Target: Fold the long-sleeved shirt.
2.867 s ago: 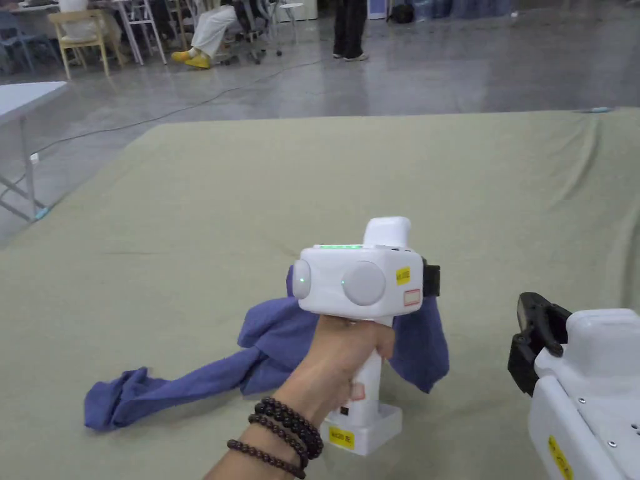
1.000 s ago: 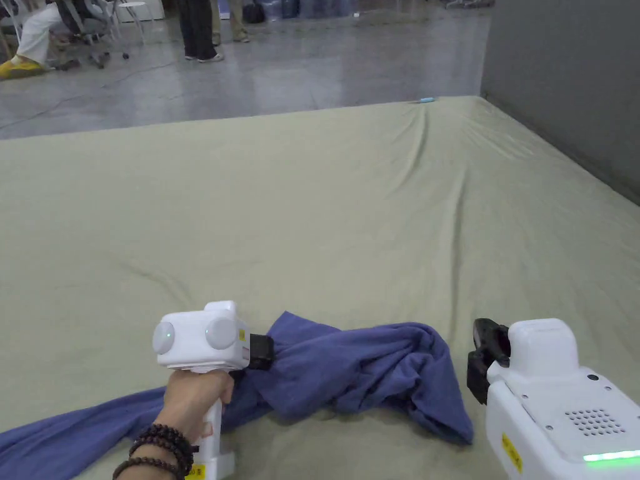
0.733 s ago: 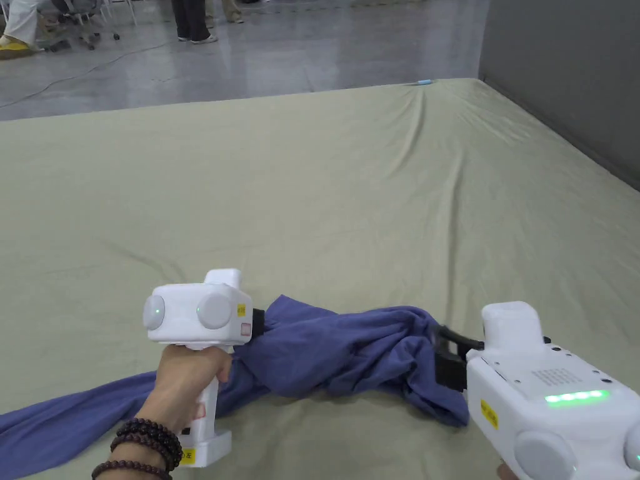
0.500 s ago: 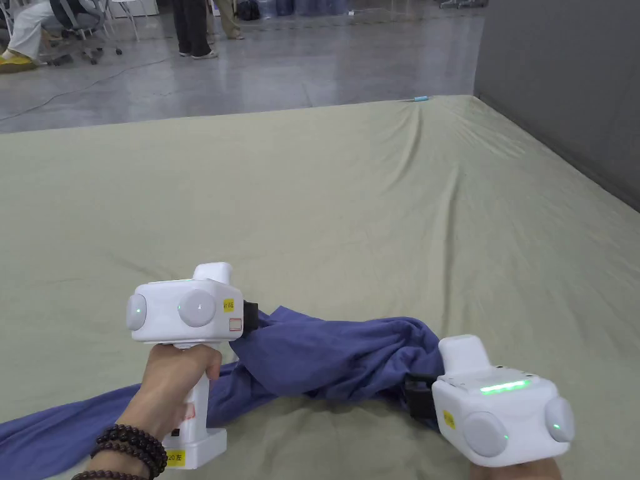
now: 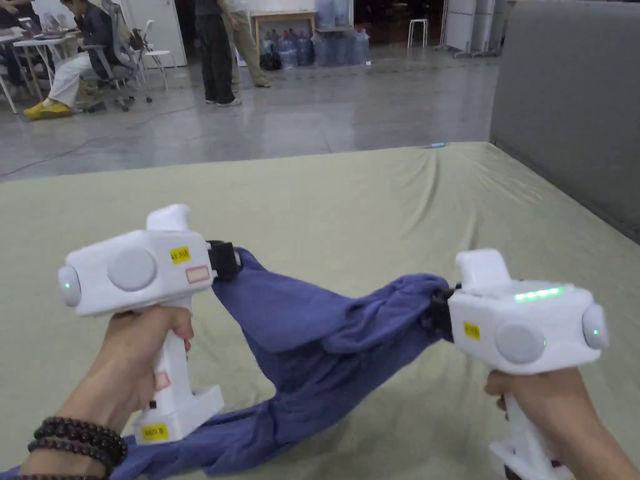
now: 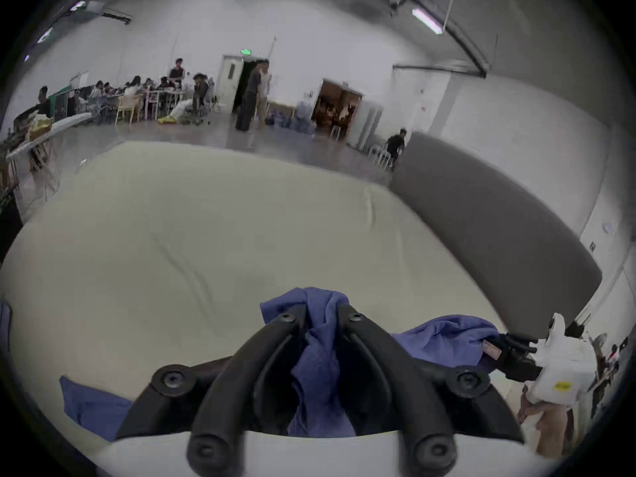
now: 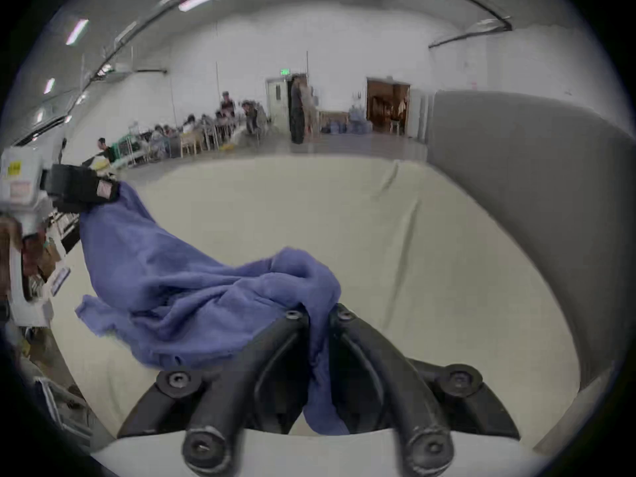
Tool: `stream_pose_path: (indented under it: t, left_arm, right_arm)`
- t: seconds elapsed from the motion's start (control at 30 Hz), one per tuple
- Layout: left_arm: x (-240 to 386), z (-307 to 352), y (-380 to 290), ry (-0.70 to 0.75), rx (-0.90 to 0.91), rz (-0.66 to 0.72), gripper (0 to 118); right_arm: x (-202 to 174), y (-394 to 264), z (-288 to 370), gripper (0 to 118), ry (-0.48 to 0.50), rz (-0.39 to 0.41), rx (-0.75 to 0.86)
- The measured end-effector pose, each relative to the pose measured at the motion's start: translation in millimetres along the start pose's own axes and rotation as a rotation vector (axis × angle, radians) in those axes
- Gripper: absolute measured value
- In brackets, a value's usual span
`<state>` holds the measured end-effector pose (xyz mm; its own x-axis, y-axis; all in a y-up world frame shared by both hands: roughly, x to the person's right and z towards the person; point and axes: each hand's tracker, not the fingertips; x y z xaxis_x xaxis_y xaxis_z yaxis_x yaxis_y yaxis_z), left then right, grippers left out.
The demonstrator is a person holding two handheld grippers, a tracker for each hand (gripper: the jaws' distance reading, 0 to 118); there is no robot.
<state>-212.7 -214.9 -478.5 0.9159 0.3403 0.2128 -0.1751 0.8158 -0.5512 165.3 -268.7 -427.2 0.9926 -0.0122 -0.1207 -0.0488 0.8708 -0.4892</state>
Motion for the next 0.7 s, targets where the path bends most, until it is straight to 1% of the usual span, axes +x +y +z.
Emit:
stream_pose_path:
  t: [0.07, 0.13, 0.2, 0.27, 0.33, 0.4, 0.43, 0.5, 0.57, 0.63, 0.7]
  left_arm:
    - [1, 14, 44, 0.028, 0.072, -0.014, 8]
    - [5, 29, 84, 0.071, 0.153, -0.030, 8]
    - [7, 42, 127, 0.082, 0.221, -0.023, 8]
    - [13, 53, 169, 0.129, 0.289, -0.037, 8]
    - [22, 66, 204, 0.175, 0.334, -0.060, 8]
    - [33, 76, 231, 0.193, 0.371, -0.077, 8]
    - [38, 82, 244, 0.187, 0.389, -0.082, 8]
    - [47, 91, 260, 0.178, 0.444, -0.086, 8]
    - [56, 95, 268, 0.173, 0.450, -0.097, 8]
    - [62, 94, 269, 0.171, 0.451, -0.103, 8]
    - [53, 76, 276, 0.158, 0.445, -0.109, 8]
  right_arm:
    - [0, 56, -4, 6, 0.022, 0.042, 0.065]
    - [-4, 109, -6, 6, 0.017, 0.064, 0.118]
    - [-5, 158, -5, 6, 0.045, 0.061, 0.174]
    - [-9, 207, -1, 6, 0.042, 0.060, 0.227]
    - [-13, 250, 4, 6, 0.050, 0.085, 0.291]
    - [-17, 285, 11, 6, 0.029, 0.119, 0.313]
    - [-16, 303, 15, 6, 0.024, 0.118, 0.321]
    - [-13, 328, 21, 6, 0.038, 0.084, 0.334]
    - [-9, 344, 26, 6, 0.040, 0.037, 0.336]
    - [-6, 347, 26, 6, 0.034, 0.038, 0.340]
    - [-5, 338, 22, 6, 0.016, 0.041, 0.343]
